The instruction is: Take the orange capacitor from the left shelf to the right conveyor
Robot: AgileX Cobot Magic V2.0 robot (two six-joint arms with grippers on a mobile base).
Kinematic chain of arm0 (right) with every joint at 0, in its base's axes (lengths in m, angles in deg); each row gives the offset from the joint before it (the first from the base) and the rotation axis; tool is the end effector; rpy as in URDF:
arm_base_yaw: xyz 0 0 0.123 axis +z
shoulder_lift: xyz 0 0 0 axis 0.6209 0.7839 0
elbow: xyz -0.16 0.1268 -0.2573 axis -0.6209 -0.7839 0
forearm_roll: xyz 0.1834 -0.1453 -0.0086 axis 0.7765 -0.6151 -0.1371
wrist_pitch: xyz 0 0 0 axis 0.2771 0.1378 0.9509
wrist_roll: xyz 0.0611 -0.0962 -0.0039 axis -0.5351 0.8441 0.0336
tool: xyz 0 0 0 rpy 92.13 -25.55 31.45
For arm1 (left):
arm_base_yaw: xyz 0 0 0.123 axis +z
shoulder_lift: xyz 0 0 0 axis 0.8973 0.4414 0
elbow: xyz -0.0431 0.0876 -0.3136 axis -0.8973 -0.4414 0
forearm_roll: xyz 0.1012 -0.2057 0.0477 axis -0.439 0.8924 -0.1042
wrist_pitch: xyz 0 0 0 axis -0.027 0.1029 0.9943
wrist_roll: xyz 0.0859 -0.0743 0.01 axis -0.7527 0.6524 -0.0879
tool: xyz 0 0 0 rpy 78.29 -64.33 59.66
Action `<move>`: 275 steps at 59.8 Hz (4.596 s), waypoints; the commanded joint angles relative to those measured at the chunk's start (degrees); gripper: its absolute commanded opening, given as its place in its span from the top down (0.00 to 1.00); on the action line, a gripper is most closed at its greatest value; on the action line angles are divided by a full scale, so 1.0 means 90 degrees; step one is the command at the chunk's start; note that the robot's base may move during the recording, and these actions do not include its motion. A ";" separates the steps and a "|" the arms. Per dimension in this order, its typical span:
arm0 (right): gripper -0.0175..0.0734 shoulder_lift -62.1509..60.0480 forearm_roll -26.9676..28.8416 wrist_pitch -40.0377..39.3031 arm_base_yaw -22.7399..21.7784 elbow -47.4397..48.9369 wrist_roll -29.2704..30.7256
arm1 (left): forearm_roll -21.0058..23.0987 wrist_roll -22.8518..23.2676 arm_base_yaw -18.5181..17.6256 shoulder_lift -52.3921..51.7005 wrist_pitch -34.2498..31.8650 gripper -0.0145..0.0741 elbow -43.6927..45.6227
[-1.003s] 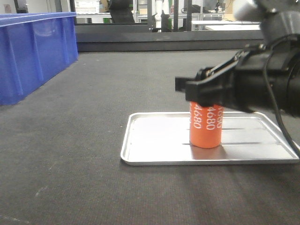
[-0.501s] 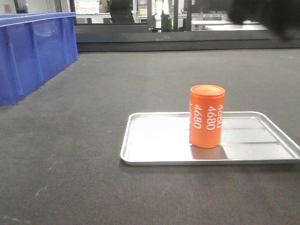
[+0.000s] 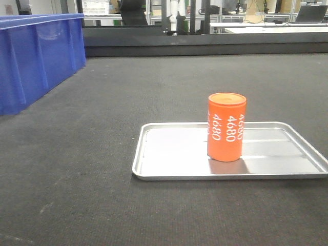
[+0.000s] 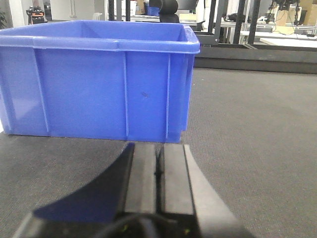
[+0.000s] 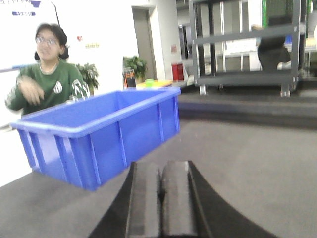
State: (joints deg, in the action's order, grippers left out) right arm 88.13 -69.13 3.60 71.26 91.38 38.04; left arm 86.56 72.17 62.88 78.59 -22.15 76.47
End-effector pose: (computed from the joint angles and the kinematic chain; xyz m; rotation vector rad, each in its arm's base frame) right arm 0.0702 0.0423 0.3465 -0.2584 1.3673 0.6091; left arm 0.0180 -0.0002 0.2021 -0.0107 1.5148 -0.0364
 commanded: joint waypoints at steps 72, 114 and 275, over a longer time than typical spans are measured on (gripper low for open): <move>0.75 -0.2880 0.0022 0.1013 -0.3743 -0.1608 0.0790 | 0.0007 0.0014 -0.0006 -0.0056 -0.0575 0.98 -0.0139; 0.75 -0.3517 -0.0238 0.1369 -0.3913 -0.2309 0.0790 | 0.0007 0.0014 -0.0006 -0.0056 -0.0575 0.98 -0.0139; 0.75 -0.3512 -0.0275 0.1395 -0.3883 -0.2309 0.0606 | 0.0007 0.0014 -0.0006 -0.0056 -0.0575 0.98 -0.0139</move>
State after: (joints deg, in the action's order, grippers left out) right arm 57.75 -70.98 21.01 36.30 69.39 43.49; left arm 86.56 72.17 62.88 78.59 -22.15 76.47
